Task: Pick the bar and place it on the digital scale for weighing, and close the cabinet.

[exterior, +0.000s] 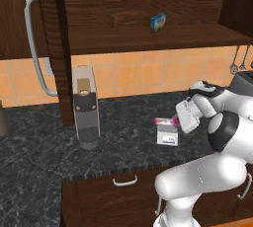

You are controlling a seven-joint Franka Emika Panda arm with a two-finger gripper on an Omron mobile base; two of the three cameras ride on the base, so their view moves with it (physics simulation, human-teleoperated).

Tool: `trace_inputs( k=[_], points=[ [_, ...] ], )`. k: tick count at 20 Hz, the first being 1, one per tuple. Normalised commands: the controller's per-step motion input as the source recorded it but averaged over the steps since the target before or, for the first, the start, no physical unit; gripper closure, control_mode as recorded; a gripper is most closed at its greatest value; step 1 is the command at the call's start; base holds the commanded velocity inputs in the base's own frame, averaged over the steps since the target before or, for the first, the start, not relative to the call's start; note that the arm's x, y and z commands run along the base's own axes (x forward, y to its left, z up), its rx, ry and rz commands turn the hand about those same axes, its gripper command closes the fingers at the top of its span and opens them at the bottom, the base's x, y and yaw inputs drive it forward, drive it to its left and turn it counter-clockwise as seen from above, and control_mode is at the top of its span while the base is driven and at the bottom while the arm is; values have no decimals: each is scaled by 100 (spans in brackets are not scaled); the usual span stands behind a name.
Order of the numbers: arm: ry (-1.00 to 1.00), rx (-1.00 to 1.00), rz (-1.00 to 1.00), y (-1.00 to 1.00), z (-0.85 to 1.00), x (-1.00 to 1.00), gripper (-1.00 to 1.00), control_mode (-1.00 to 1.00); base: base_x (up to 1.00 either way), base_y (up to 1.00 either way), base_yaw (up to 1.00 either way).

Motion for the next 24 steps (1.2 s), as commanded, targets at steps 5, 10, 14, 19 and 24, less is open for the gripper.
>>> trace_inputs(
  k=[5,10,14,19,24],
  points=[
    [3,0,0,1,-43,28,100,-100,0,0,0],
    [0,0,0,-7,-22,27,100,-100,0,0,0],
    [0,0,0,-13,-16,18,100,-100,0,0,0],
    [0,0,0,-9,-11,18,-100,-100,0,0,0],
    [-2,0,0,-30,-3,0,-100,-100,0,0,0]
  ],
)
